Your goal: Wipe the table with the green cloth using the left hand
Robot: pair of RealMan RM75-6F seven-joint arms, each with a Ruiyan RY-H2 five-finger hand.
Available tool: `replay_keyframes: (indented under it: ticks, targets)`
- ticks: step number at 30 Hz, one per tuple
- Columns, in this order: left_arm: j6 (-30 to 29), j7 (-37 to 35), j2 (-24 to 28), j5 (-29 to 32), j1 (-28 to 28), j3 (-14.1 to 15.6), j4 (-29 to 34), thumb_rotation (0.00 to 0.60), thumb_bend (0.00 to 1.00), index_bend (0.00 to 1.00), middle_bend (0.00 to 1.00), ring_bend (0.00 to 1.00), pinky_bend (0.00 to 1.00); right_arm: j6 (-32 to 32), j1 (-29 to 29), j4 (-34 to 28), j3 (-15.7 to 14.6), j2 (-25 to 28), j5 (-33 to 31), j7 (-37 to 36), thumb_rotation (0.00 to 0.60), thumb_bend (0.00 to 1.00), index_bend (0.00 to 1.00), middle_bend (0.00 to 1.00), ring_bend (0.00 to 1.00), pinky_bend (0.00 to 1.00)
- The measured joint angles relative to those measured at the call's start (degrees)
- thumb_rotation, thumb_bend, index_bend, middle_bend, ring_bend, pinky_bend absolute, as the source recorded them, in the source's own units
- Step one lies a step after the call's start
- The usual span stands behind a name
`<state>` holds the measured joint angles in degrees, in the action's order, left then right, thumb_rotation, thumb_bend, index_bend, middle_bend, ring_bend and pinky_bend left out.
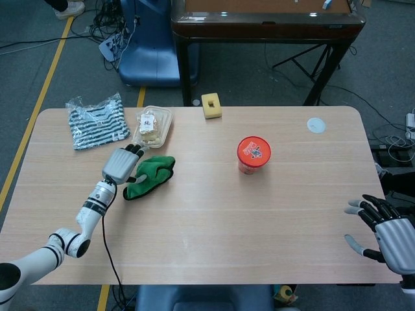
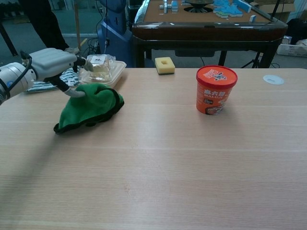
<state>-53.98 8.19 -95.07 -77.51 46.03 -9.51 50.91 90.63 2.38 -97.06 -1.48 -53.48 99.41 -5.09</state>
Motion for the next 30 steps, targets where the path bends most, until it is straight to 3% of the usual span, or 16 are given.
replay_keyframes:
  ticks: [4, 11, 30]
  targets:
    - [1.8, 3.1, 2.2, 3.9, -0.8, -1.0, 4.4, 0.6, 0.17, 0.0, 0.0, 0.0, 0.18, -0.3, 0.3, 0.0, 0.0, -0.1, 0.1, 0.1, 0.6, 0.33, 0.35, 0.29, 0.16, 0.19]
    - [1.1, 5.5, 6.6, 6.1, -3.5, -0.9, 12.4, 0.6, 0.17, 0.0, 0.0, 0.0, 0.17, -0.8, 0.3, 0.0, 0.1, 0.0, -0.4, -0.1, 0.6, 0.33, 0.35, 0.29, 0.16, 0.19]
    - [-18.9, 8.9, 21.6, 5.7, -21.2, 5.1, 36.9, 0.6, 0.17, 0.0, 0.0, 0.0, 0.17, -5.7, 3.5, 2.0, 0.4, -1.3, -1.2, -1.7, 0.6, 0.33, 0.35, 0.29, 0.16, 0.19]
